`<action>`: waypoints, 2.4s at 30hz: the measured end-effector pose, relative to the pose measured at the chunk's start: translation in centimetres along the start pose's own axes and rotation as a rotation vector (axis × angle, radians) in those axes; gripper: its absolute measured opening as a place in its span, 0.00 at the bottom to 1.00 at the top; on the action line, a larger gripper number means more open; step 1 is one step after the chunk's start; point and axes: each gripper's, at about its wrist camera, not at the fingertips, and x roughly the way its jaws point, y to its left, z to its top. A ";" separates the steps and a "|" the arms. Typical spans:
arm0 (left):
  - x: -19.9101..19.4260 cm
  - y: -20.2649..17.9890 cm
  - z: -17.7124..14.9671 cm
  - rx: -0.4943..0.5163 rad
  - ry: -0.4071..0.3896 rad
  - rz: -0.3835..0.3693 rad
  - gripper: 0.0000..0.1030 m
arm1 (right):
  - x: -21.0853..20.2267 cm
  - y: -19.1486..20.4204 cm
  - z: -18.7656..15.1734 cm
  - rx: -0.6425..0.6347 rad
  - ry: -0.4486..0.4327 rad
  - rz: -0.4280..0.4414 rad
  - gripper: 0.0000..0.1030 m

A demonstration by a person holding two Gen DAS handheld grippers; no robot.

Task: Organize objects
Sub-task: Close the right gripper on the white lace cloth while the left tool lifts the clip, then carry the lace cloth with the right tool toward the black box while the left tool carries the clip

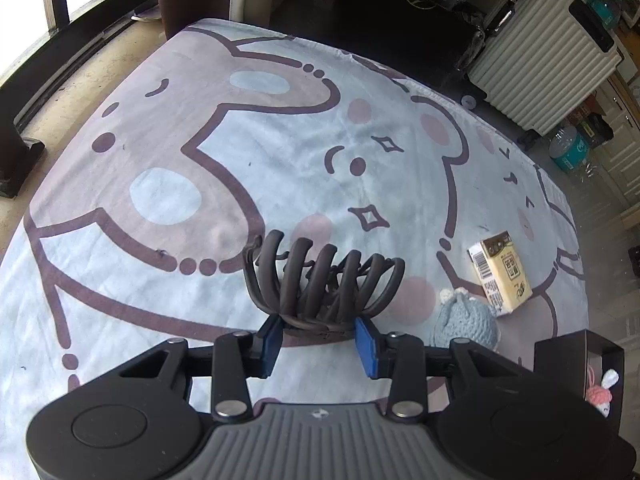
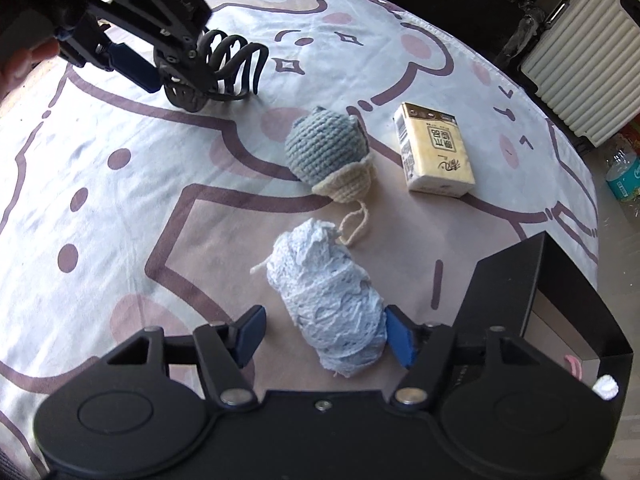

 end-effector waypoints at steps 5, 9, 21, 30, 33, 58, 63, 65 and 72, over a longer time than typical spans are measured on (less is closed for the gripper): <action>-1.6 1.1 -0.6 0.019 0.012 0.011 0.40 | -0.2 0.2 0.2 -0.002 0.006 -0.040 0.47; -2.9 1.5 -1.0 0.036 0.023 0.023 0.40 | -0.7 -0.1 0.4 0.035 0.014 -0.014 0.44; -4.0 0.4 -2.5 0.115 0.099 0.026 0.39 | -2.7 1.7 1.2 0.018 -0.019 0.082 0.43; -3.8 -2.0 -2.8 0.215 0.039 0.017 0.73 | -2.6 0.5 0.6 0.051 -0.017 0.089 0.43; -4.3 -2.4 -2.6 0.261 -0.019 0.025 0.80 | -2.7 0.1 0.5 0.067 -0.018 0.088 0.43; -1.4 -0.9 -3.0 0.178 0.112 -0.183 0.98 | -3.9 -0.6 0.8 0.153 -0.042 0.157 0.43; -1.5 -2.1 -3.8 0.252 0.172 -0.146 0.96 | -3.9 -1.1 0.6 0.186 -0.030 0.152 0.43; -1.6 -2.4 -3.9 0.278 0.168 -0.114 0.90 | -3.8 -1.5 0.5 0.209 -0.024 0.144 0.43; -1.0 -3.7 -4.2 0.374 0.164 0.038 0.76 | -3.9 -2.0 0.2 0.234 -0.022 0.138 0.43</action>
